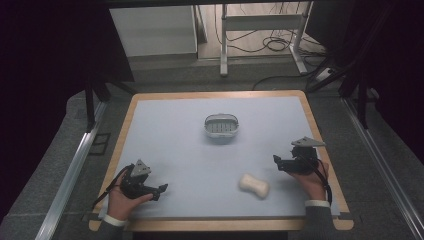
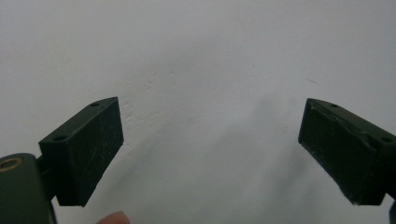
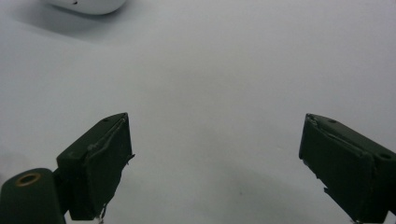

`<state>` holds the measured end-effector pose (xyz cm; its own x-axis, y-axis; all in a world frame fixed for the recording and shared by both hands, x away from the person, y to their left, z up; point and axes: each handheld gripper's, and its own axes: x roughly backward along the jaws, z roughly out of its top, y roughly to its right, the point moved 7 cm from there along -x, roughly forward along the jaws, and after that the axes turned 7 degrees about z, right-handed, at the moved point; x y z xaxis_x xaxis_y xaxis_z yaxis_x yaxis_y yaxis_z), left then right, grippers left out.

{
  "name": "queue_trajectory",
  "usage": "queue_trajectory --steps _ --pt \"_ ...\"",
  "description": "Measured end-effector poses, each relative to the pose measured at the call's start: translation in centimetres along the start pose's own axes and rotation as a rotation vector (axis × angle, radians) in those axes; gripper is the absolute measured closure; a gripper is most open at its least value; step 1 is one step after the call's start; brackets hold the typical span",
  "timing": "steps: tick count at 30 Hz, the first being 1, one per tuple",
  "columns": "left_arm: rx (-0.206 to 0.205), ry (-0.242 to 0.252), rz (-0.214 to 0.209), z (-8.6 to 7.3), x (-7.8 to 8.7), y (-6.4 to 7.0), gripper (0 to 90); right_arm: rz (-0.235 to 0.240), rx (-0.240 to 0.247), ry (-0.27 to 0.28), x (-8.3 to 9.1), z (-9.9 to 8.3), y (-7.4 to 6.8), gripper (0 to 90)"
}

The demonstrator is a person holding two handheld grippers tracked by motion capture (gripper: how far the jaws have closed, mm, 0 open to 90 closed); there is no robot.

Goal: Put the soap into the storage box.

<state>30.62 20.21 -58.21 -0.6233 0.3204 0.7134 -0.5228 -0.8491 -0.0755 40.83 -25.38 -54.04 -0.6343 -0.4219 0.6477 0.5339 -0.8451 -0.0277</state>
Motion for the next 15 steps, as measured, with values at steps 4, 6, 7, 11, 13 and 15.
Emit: queue_trajectory --steps 4,6,7,11,13,15 --pt "-0.001 0.000 0.002 0.00 -0.08 -0.03 7.0 0.014 0.027 -0.028 -0.12 -0.29 -0.11 11.5" --pt "-0.001 -0.001 -0.007 0.00 -0.08 0.09 7.0 0.028 0.036 -0.038 -0.18 -0.39 -0.24 11.5" --pt "0.000 0.001 -0.010 0.02 -0.05 0.12 7.0 0.029 0.043 -0.042 -0.18 -0.42 -0.29 11.5" --pt "0.001 0.005 -0.006 0.03 0.11 0.01 7.1 0.028 0.040 -0.049 -0.15 -0.56 -0.15 12.7" --pt "0.006 0.010 -0.006 0.08 0.22 -0.05 7.2 0.031 0.033 -0.053 -0.12 -0.62 -0.11 13.5" --pt "0.008 0.013 -0.006 0.11 0.30 -0.09 7.2 0.036 0.017 -0.056 -0.14 -0.77 -0.02 13.6"
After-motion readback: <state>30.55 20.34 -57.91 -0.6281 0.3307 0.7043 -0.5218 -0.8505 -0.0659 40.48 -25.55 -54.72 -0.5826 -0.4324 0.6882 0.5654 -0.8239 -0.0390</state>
